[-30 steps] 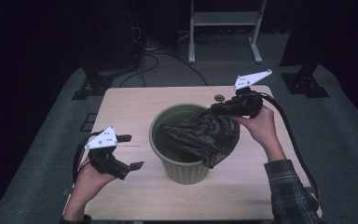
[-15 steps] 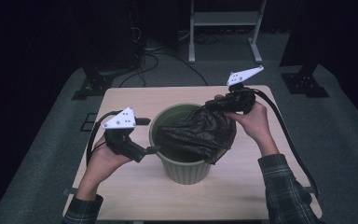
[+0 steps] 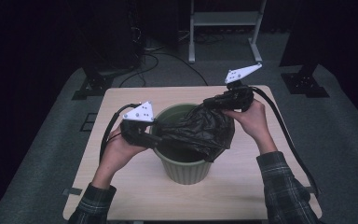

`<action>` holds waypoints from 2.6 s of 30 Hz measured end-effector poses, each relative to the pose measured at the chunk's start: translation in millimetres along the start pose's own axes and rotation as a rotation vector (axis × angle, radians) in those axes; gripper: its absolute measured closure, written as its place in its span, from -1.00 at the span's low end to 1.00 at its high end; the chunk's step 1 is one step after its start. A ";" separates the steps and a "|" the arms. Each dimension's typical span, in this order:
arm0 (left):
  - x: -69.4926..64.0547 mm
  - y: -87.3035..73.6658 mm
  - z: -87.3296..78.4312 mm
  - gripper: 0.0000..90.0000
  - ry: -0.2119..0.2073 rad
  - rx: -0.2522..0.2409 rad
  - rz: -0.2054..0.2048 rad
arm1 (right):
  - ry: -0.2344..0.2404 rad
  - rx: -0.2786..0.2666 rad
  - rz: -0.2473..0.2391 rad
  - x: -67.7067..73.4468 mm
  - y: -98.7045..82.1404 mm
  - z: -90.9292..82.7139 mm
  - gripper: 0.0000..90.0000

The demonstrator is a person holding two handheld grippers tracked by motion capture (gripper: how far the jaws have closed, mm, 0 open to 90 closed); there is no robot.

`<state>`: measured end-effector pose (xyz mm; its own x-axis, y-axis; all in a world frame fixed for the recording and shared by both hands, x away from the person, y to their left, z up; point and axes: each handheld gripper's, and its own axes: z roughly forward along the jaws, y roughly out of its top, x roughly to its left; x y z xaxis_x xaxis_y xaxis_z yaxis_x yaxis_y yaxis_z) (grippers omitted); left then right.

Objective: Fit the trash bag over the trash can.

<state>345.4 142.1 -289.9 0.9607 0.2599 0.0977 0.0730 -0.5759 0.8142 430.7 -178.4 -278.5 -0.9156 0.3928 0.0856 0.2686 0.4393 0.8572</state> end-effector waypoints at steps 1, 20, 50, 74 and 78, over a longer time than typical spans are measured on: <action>-0.2 0.2 0.4 0.47 -0.002 0.004 -0.002 | -0.001 -0.001 0.000 -0.1 0.0 -0.3 1.00; -2.1 4.0 9.2 0.93 0.040 0.018 -0.076 | -0.085 -0.063 0.036 9.7 -37.3 -63.9 0.35; -33.2 29.2 9.9 -0.18 -0.044 -0.031 -0.016 | -0.011 -0.108 0.104 43.8 -103.9 -74.5 0.16; -42.8 80.9 48.3 0.89 -0.200 -0.055 0.062 | -0.010 -0.098 0.104 42.1 -102.5 -72.9 0.19; -35.7 79.2 49.9 1.00 -0.120 -0.069 0.042 | -0.015 -0.102 0.106 43.1 -105.7 -78.0 0.19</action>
<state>330.3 48.5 -257.4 0.9880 0.1394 0.0663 0.0176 -0.5287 0.8486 339.5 -270.9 -325.9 -0.8791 0.4446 0.1717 0.3312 0.3109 0.8909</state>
